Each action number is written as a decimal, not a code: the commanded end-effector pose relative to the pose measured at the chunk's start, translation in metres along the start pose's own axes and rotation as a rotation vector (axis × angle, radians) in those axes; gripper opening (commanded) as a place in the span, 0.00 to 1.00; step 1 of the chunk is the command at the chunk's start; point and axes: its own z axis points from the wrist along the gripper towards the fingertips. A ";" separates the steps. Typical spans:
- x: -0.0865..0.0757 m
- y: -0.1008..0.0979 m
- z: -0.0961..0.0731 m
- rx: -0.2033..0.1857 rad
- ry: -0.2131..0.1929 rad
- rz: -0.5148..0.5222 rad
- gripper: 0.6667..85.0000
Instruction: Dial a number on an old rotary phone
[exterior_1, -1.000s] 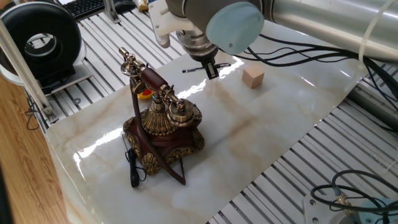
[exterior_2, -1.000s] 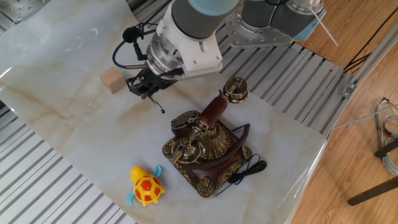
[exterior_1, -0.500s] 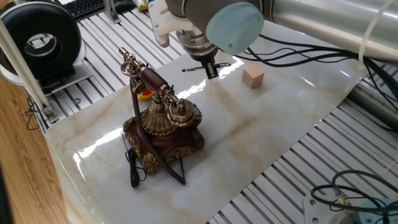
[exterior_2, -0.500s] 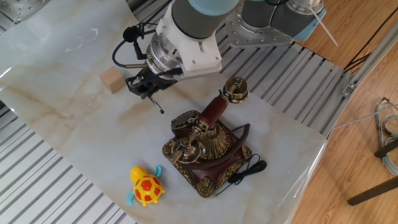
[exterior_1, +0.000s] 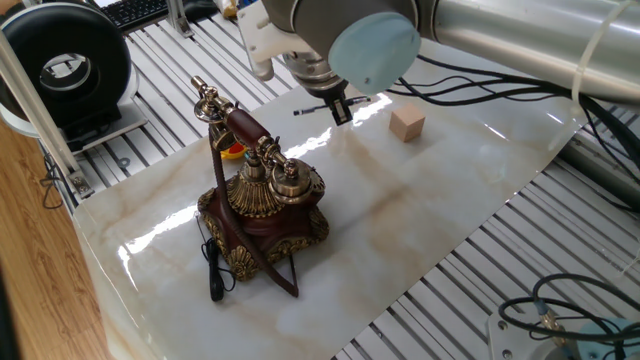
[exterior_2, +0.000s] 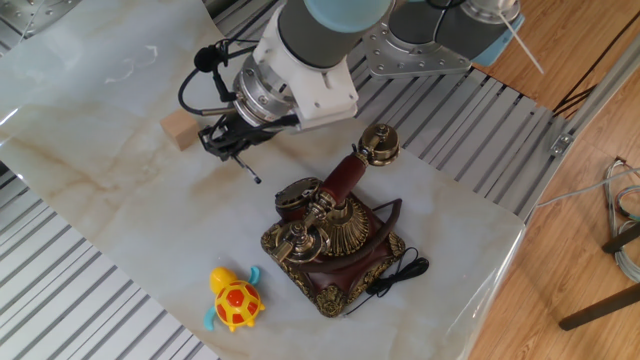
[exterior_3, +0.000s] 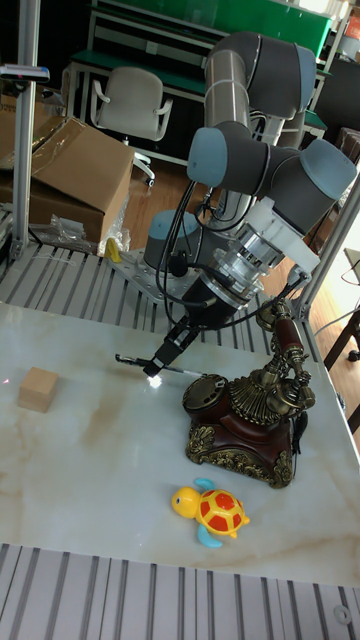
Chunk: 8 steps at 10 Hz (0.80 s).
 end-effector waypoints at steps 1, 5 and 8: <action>-0.010 0.000 0.010 0.011 -0.017 -0.013 0.01; -0.005 -0.003 0.006 0.009 -0.021 -0.012 0.01; 0.007 -0.007 0.006 0.024 0.025 -0.007 0.01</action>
